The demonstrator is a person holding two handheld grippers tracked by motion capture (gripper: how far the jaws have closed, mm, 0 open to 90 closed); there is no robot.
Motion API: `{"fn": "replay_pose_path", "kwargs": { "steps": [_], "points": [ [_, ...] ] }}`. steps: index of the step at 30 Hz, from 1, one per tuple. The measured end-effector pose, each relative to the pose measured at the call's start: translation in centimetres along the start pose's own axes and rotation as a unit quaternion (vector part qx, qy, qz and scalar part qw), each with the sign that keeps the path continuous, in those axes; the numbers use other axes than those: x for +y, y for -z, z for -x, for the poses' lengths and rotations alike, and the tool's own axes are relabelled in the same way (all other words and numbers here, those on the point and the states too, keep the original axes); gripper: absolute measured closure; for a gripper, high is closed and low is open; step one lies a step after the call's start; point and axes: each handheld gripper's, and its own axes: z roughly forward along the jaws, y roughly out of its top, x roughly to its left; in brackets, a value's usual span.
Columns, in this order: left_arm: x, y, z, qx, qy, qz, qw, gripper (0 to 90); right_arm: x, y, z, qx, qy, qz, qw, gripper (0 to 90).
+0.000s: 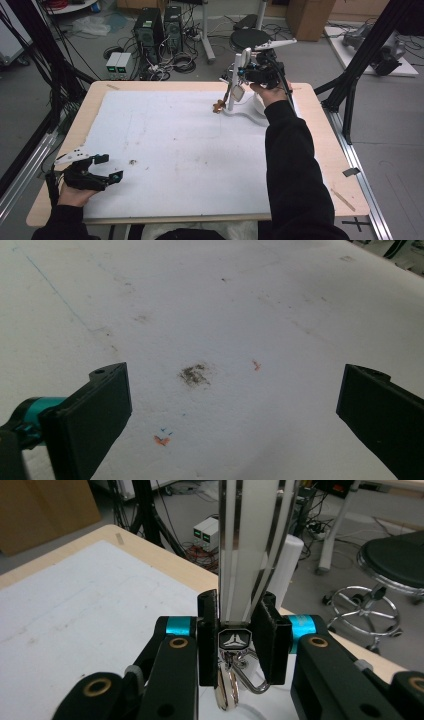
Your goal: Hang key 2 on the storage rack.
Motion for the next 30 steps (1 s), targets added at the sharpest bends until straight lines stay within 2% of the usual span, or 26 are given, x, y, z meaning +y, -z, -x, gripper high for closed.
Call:
{"fn": "replay_pose_path", "kwargs": {
  "steps": [5, 15, 24, 30],
  "points": [
    [-0.1, 0.0, -0.1, 0.000, 0.002, 0.002, 1.0000, 1.7, 1.1, -0.6, -0.4, -0.002, 0.007, 0.005, 1.0000, 74.2],
    [-0.1, 0.1, -0.2, 0.000, 0.001, 0.002, 1.0000, 1.7, 1.9, -1.9, -0.7, -0.011, 0.007, 0.004, 0.9999, 74.2],
    [-0.1, 0.2, -0.2, 0.000, 0.000, 0.002, 1.0000, 1.7, 1.9, -2.9, -1.1, -0.023, 0.009, -0.002, 0.9997, 74.1],
    [-0.1, 0.2, -0.2, -0.001, 0.001, 0.002, 1.0000, 1.7, 1.8, -3.5, -1.0, -0.026, -0.002, -0.009, 0.9996, 74.1]
  ]
}}
